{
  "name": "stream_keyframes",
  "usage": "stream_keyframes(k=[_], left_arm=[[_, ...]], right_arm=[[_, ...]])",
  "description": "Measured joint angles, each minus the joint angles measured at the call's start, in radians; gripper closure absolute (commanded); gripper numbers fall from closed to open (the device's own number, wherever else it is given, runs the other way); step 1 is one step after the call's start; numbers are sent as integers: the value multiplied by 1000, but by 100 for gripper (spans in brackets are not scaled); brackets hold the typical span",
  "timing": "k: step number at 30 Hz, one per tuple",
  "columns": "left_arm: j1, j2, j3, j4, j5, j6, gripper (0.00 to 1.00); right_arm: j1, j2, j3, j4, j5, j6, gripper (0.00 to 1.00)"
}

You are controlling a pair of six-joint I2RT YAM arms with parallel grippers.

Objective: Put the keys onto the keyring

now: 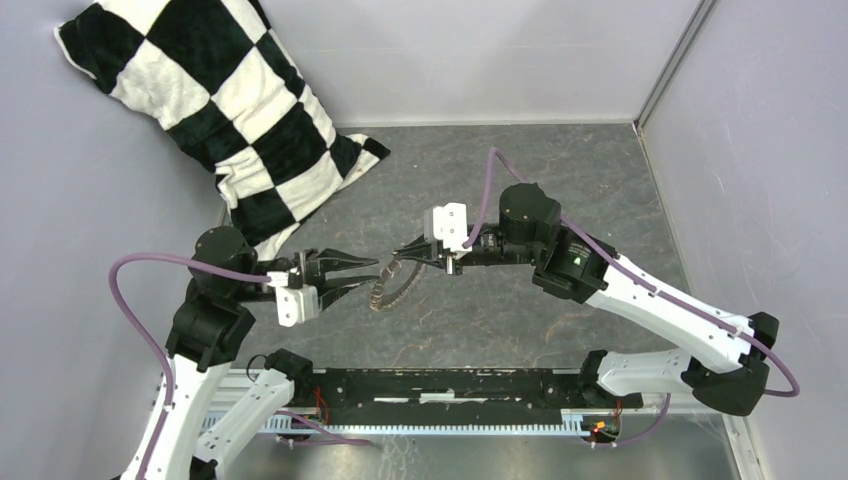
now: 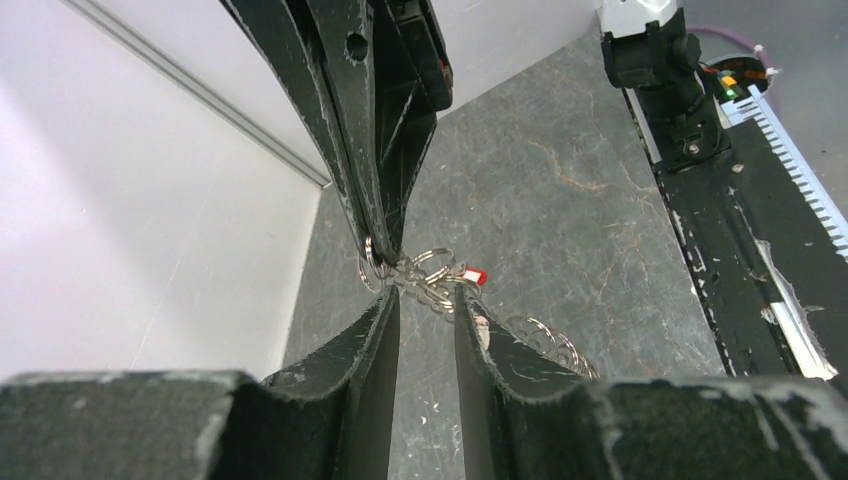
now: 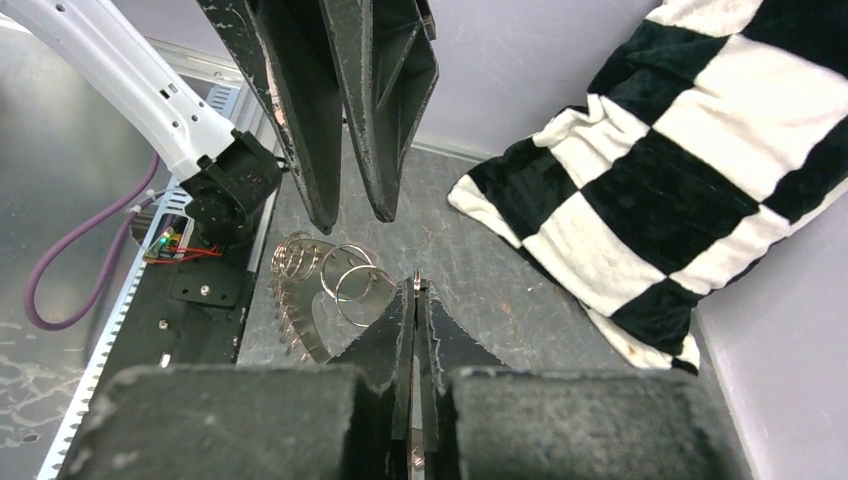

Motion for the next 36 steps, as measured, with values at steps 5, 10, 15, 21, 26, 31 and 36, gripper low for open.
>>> stream_keyframes(k=[5,10,15,21,26,31,36], left_arm=[[0,0,-4,6,25,6,70],[0,0,-13,-3,24,24,74],[0,-6,-13,-8,-14,29,70],[0,-16,1,-84,-37,60,67],[0,-18,12,-113,-31,101,66],[0,-18,16,-163,-23,182,68],[0,-21,16,-204,-21,287,69]], right_arm=[[0,15,0,6,-20,9,99],[0,24,7,8,-38,15,99],[-2,21,10,6,-39,14,99],[-7,12,15,-2,-46,14,99],[-9,12,27,-1,-58,15,99],[-10,12,28,-1,-65,16,99],[-10,12,29,-1,-74,23,99]])
